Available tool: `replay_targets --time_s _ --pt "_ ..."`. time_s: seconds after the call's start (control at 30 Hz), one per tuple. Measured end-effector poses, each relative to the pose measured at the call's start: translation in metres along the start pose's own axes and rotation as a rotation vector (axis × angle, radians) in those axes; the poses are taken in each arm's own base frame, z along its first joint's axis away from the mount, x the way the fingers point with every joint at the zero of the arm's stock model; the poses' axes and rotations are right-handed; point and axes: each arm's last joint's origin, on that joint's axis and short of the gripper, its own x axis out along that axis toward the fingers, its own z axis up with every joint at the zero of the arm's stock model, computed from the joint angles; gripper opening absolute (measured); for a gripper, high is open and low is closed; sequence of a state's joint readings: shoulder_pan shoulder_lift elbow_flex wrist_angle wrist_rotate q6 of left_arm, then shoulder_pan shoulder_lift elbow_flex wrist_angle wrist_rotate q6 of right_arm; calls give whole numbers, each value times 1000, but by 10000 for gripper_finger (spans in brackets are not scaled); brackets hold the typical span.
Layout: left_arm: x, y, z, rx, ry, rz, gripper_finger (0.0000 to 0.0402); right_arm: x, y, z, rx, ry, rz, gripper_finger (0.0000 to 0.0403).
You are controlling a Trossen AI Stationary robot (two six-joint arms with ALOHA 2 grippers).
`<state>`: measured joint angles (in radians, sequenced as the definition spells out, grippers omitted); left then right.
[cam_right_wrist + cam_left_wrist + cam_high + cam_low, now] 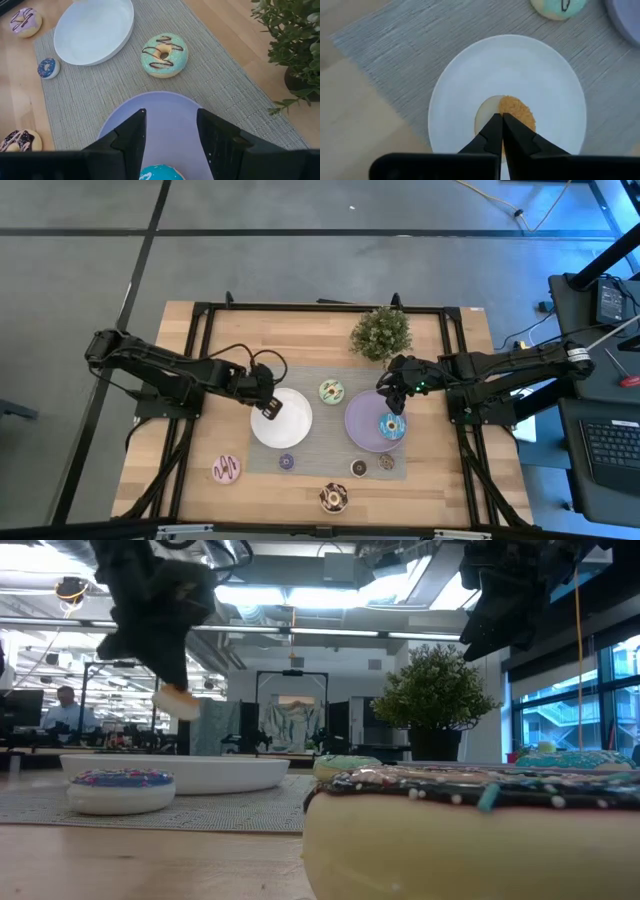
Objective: Pick & Place donuts
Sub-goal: Put the small yellow donut on the white plate
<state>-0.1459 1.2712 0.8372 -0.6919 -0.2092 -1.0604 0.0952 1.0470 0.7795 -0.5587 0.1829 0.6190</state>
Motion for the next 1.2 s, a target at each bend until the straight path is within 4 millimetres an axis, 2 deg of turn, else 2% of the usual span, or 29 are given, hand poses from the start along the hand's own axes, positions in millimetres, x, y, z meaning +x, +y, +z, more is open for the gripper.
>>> replay_targets --time_s 0.63,1.07,1.2 --pt "49 -3 -10 20 92 144 8 0 0 0 5 -6 4 177" --pt "54 -2 -11 4 98 161 9 0 0 0 4 -5 5 177" --pt "54 -2 -11 -3 101 159 22 0 0 0 2 -5 5 177"
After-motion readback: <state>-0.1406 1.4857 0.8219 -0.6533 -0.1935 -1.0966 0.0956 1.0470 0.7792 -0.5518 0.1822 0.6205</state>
